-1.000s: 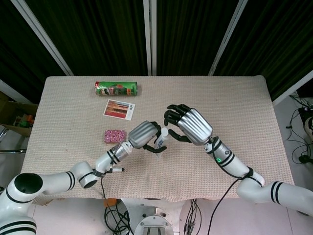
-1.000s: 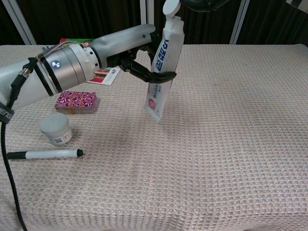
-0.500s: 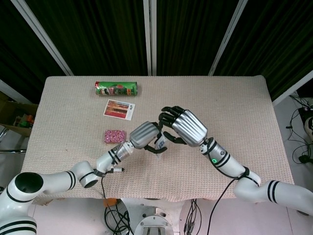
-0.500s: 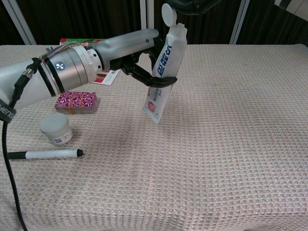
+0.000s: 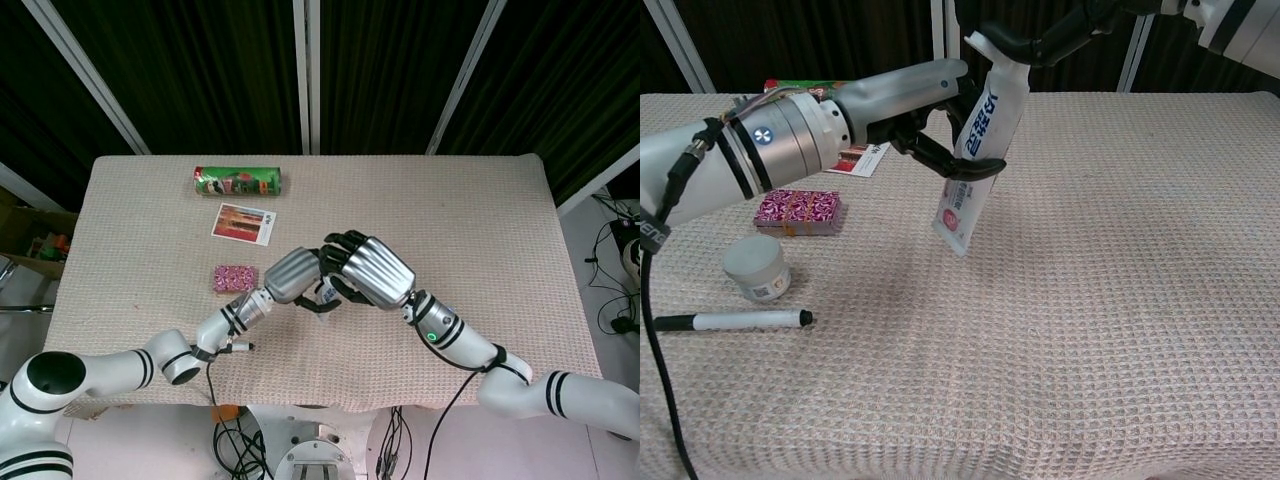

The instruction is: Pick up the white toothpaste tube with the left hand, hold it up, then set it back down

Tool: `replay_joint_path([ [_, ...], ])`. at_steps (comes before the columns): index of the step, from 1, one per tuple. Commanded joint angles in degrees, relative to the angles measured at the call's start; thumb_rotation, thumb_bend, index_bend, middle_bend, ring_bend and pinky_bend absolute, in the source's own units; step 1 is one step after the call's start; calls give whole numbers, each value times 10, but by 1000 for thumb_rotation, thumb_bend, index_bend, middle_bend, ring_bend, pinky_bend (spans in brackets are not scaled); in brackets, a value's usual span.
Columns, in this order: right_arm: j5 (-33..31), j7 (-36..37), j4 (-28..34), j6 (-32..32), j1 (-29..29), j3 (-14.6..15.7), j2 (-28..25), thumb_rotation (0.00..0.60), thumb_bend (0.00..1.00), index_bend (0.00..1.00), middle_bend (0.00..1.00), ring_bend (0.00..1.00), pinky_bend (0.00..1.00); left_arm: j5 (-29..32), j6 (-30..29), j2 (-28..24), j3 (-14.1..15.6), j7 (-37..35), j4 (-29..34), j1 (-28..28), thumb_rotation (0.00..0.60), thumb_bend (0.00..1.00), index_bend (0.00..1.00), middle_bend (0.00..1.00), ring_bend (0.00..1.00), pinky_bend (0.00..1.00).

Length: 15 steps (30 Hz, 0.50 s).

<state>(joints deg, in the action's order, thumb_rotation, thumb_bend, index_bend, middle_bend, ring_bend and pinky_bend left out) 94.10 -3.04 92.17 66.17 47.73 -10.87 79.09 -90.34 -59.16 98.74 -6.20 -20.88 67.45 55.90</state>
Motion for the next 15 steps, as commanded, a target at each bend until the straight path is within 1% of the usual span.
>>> replay_joint_path([
  [1, 0, 8, 2, 25, -8, -10, -4, 600, 339, 531, 412, 250, 426, -1, -4, -1, 1, 2, -1, -2, 396, 643, 683, 729, 546, 441],
  [5, -11, 5, 3, 59, -27, -24, -18, 600, 329, 533, 406, 250, 425, -1, -5, -7, 7, 23, -5, -9, 398, 643, 680, 724, 545, 440],
  [7, -20, 0, 3, 71, -38, -27, -26, 600, 324, 530, 402, 250, 423, 4, 5, -11, 12, 43, -9, -11, 396, 643, 679, 722, 543, 432],
  [8, -26, -1, 4, 79, -47, -26, -31, 600, 319, 524, 400, 250, 422, 11, 20, -15, 15, 63, -12, -12, 396, 643, 677, 719, 542, 420],
  [12, -44, 6, 1, 98, -80, -15, -46, 600, 307, 506, 393, 250, 421, 43, 67, -24, 20, 141, -14, -14, 396, 640, 664, 702, 538, 378],
  [15, -53, 15, -6, 111, -106, -1, -54, 600, 299, 498, 389, 250, 418, 78, 107, -26, 17, 191, -13, -12, 372, 637, 663, 690, 524, 351],
])
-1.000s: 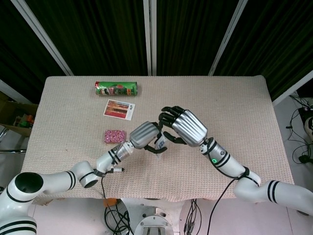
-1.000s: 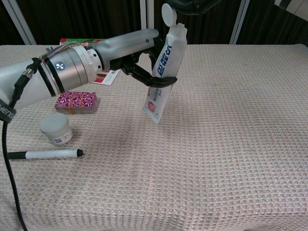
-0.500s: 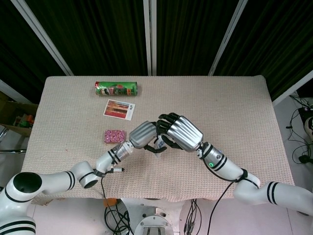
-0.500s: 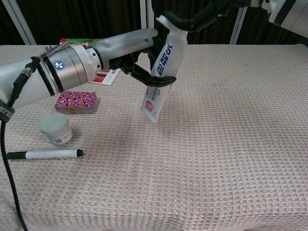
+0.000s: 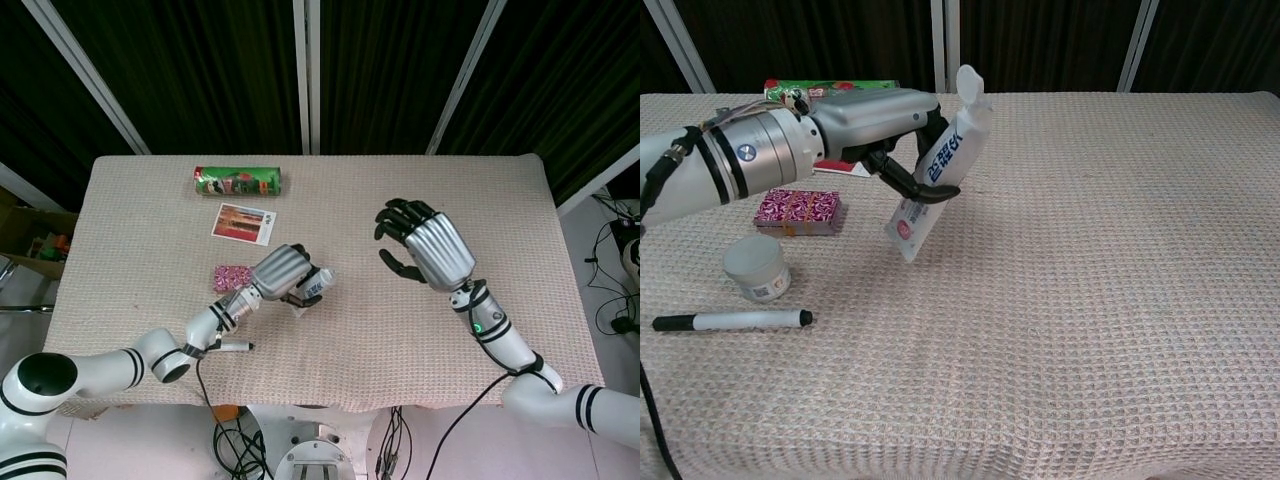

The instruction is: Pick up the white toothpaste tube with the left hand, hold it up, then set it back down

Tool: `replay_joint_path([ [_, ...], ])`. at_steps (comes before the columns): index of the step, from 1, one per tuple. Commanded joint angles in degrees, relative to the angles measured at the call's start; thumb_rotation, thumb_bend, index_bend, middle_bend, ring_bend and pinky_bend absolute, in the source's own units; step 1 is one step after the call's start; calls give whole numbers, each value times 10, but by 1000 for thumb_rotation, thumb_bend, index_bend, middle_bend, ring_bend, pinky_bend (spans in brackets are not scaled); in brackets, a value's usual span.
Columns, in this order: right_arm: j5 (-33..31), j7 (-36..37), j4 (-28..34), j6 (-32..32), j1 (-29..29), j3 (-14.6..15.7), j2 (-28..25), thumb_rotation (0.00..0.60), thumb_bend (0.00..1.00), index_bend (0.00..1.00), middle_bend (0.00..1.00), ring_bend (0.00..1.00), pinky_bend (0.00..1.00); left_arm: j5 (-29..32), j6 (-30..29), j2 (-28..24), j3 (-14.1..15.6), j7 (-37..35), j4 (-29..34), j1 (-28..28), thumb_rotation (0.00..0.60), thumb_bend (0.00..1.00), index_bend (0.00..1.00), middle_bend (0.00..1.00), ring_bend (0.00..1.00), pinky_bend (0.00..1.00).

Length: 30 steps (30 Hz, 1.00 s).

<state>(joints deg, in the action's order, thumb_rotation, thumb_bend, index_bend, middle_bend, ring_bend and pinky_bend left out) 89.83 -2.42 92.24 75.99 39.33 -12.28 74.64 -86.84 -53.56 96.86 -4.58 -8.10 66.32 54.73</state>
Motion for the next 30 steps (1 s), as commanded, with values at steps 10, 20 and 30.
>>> replay_joint_path([
  [10, -21, 39, -31, 56, -92, 44, -22, 600, 242, 479, 380, 250, 402, 141, 112, 2, -19, 214, -2, 10, 344, 592, 488, 442, 301, 226],
  [20, -30, 75, -48, 80, -135, 49, -28, 600, 240, 475, 380, 250, 400, 199, 84, -8, -28, 308, 46, -4, 318, 377, 216, 239, 163, 195],
  [30, -68, 98, -42, 74, -188, 62, -83, 600, 241, 358, 337, 214, 337, 196, -104, -134, -40, 278, 183, -123, 316, 253, 213, 239, 163, 191],
])
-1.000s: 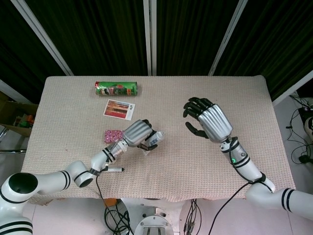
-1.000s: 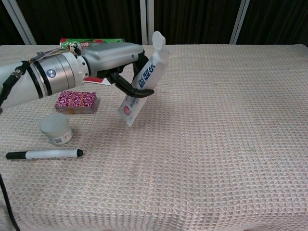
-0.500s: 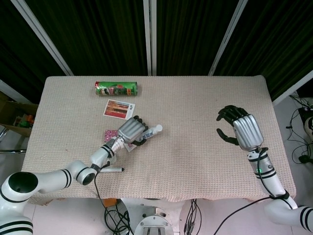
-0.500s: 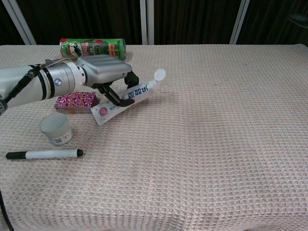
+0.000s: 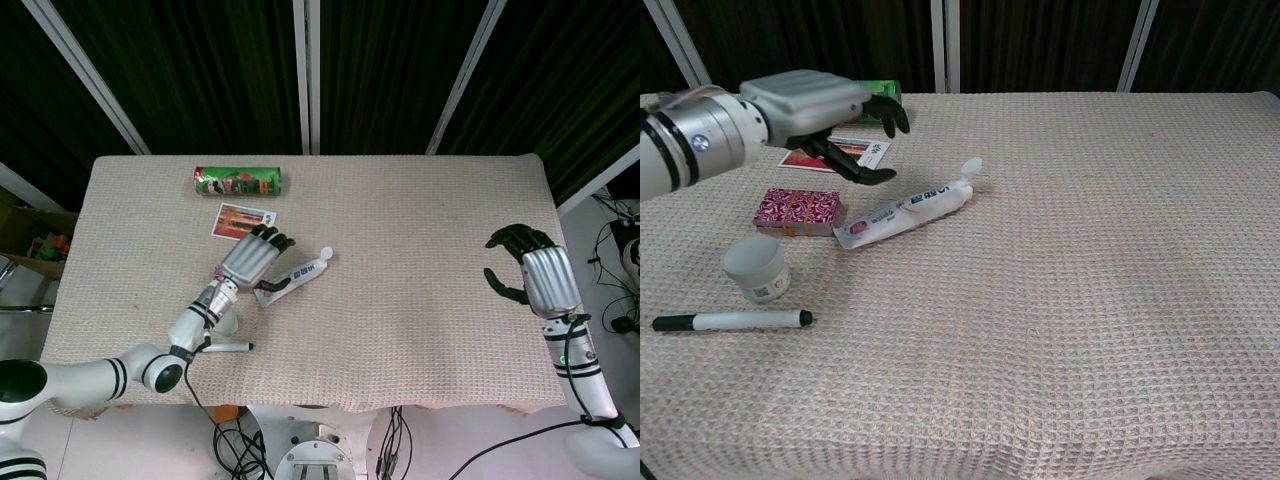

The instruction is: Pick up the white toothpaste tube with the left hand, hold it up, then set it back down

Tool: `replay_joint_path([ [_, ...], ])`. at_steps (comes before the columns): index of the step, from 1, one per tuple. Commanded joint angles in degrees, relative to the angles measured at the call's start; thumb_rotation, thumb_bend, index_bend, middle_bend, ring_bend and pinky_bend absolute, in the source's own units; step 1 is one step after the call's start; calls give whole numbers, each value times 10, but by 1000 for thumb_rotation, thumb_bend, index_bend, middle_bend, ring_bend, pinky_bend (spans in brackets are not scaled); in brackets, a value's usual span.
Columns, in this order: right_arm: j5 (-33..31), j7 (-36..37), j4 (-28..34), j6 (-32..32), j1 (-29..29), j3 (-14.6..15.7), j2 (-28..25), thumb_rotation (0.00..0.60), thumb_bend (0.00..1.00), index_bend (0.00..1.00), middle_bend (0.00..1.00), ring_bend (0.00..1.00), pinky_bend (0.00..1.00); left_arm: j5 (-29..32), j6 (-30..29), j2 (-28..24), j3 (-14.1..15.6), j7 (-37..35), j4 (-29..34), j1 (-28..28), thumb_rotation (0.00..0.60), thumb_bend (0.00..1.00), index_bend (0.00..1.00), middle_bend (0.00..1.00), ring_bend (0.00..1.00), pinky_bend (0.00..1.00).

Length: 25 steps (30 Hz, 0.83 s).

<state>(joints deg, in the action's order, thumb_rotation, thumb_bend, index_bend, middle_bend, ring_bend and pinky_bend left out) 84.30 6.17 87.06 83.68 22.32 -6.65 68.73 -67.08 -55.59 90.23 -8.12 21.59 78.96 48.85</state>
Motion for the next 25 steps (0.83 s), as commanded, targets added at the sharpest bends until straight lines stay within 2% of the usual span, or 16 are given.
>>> replay_joint_path([
  [1, -15, 17, 13, -4, -24, 8, -33, 600, 242, 331, 318, 196, 323, -1, -103, -83, -4, -23, 64, -80, 315, 244, 219, 241, 163, 191],
  [5, -18, 43, 29, -6, -48, 20, -68, 600, 247, 118, 153, 30, 175, -2, -178, -145, 7, -52, 91, -150, 318, 217, 232, 244, 163, 187],
  [7, -15, 50, 35, -4, -57, 24, -78, 600, 262, 76, 124, 3, 146, -9, -206, -167, 14, -67, 98, -178, 320, 214, 232, 244, 163, 185],
  [12, 1, 45, 48, 11, -82, 38, -81, 600, 273, 61, 118, 1, 141, -41, -278, -210, 54, -91, 121, -258, 317, 213, 232, 244, 163, 181],
  [16, 16, 23, 57, 27, -101, 51, -68, 600, 276, 61, 120, 1, 141, -79, -346, -216, 85, -92, 142, -316, 321, 213, 232, 244, 163, 178],
  [19, 24, 9, 60, 38, -116, 58, -57, 600, 277, 61, 124, 1, 141, -112, -389, -215, 111, -82, 155, -359, 351, 213, 232, 244, 163, 176],
  [25, 50, -6, 63, 53, -132, 67, -43, 600, 280, 61, 129, 1, 141, -135, -410, -218, 147, -51, 197, -410, 359, 213, 233, 244, 163, 168],
])
